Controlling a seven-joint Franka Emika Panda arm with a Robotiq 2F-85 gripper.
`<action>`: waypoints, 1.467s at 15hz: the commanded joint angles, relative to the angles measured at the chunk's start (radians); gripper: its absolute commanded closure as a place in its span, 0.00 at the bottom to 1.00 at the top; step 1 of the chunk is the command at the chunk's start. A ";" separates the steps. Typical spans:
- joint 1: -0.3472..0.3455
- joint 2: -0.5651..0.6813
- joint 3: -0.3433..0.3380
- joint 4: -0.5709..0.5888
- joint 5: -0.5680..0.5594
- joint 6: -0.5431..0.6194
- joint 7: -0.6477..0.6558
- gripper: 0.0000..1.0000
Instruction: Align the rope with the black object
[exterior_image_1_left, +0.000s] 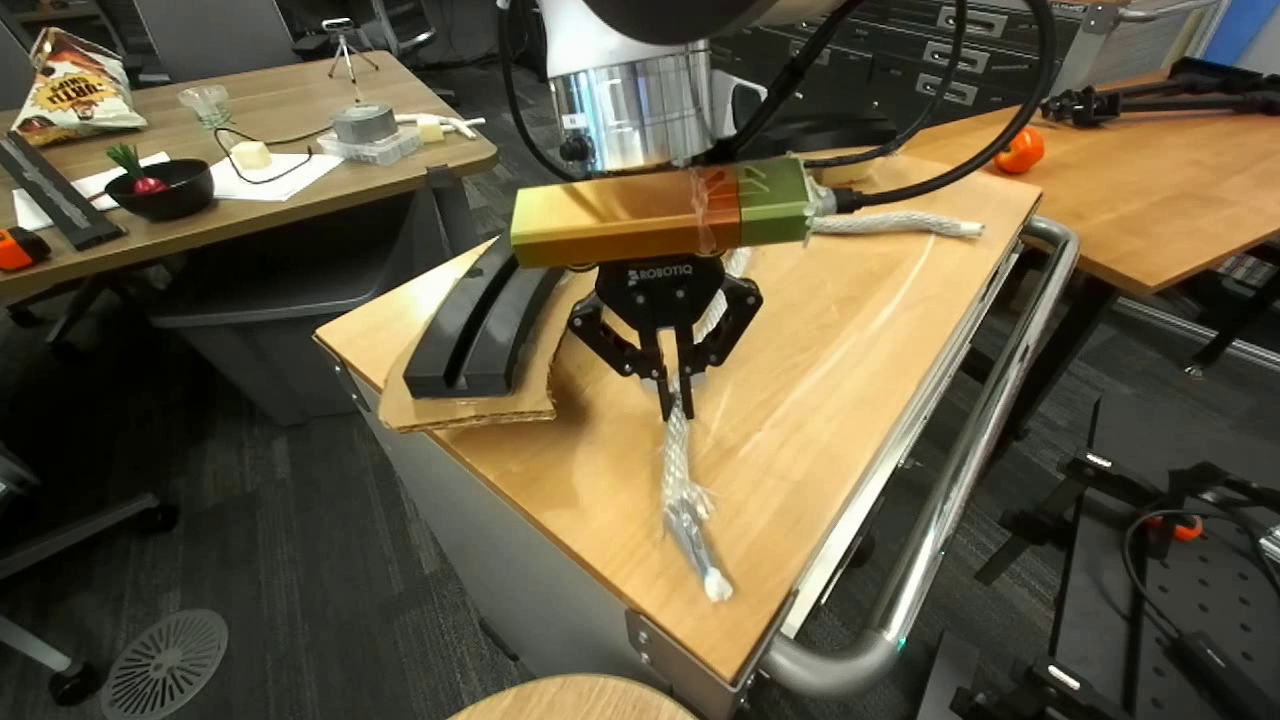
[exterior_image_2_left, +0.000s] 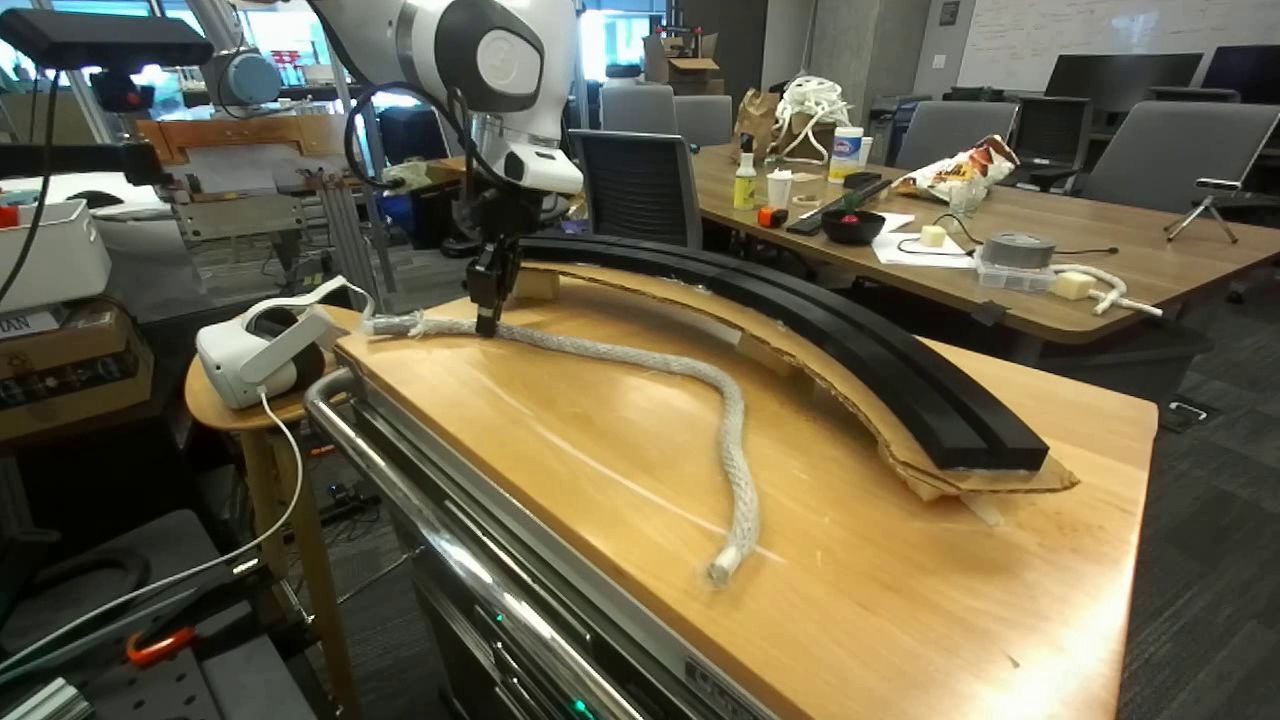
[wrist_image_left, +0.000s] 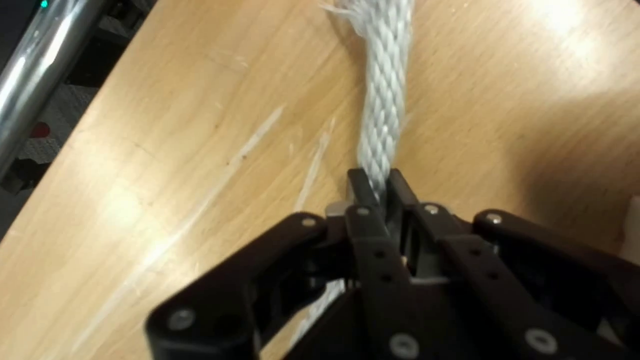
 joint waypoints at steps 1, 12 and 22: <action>-0.007 -0.127 -0.008 -0.093 0.068 0.132 -0.024 0.97; -0.052 -0.451 0.030 -0.067 -0.216 0.155 0.042 0.97; -0.032 -0.002 -0.003 0.459 -0.167 -0.171 -0.230 0.97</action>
